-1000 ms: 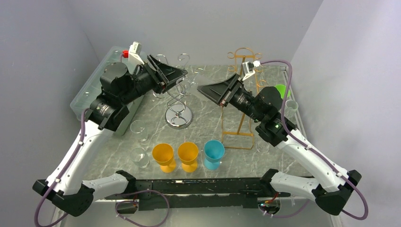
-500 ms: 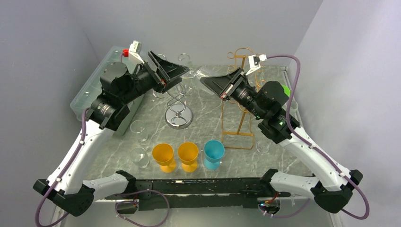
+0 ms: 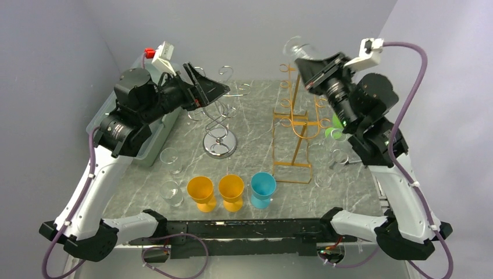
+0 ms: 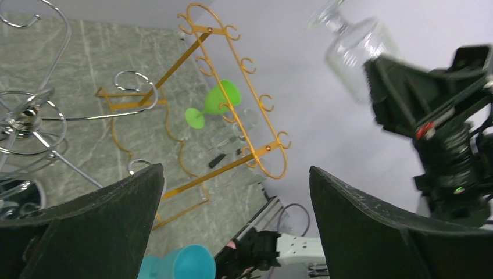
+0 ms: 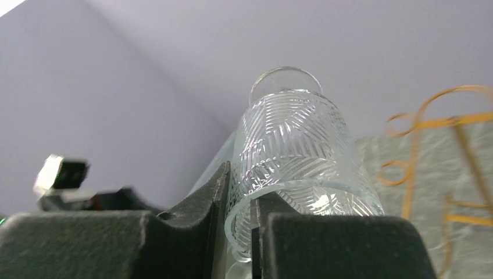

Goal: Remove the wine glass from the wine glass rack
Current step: Place the wine glass at the center of the board.

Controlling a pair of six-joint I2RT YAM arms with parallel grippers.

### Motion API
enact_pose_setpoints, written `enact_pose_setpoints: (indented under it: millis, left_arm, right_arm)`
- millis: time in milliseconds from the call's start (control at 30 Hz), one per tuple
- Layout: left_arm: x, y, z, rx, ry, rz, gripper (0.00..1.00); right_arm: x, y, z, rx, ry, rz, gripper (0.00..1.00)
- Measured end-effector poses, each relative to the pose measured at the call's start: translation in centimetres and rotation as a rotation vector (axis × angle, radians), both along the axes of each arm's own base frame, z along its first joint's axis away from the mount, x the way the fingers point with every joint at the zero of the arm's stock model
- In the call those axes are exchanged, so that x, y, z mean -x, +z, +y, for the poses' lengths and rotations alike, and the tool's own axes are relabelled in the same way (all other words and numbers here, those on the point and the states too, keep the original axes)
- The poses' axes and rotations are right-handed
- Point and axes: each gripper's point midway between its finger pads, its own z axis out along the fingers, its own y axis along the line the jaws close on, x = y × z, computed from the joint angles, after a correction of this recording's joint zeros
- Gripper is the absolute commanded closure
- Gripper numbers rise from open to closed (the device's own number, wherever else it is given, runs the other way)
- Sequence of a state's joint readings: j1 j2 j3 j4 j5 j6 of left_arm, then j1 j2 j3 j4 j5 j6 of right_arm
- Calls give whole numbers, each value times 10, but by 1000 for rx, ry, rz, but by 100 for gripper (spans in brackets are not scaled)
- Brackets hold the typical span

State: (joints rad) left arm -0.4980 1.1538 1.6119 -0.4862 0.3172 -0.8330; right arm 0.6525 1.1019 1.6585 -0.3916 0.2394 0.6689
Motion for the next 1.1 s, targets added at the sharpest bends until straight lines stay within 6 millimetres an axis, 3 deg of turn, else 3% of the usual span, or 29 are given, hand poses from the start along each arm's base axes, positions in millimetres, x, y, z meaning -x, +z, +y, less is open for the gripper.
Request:
enact_pose_setpoints:
  millis: [133, 233, 400, 500, 600, 900, 1100]
  left_arm:
    - [-3, -10, 2, -93, -2, -18, 0]
    - [-5, -17, 4, -161, -5, -37, 1]
    - [-2, -27, 11, -257, -15, -69, 1]
    - [0, -33, 13, -305, -26, -83, 1]
    - [0, -39, 14, -342, -37, -89, 1]
    - [2, -56, 16, -423, -77, -107, 1]
    - [5, -71, 14, -450, -112, -88, 0]
  right_arm:
    - [-33, 12, -43, 59, -183, -8, 100]
    - [-59, 6, -71, 102, -296, 22, 100]
    - [-100, -32, -125, 166, -446, 152, 100]
    - [-105, -61, -162, 195, -540, 264, 100]
    - [-91, -78, -181, 212, -595, 343, 100]
    - [17, -110, -213, 201, -727, 470, 100]
    - [65, -153, -233, 223, -837, 598, 100]
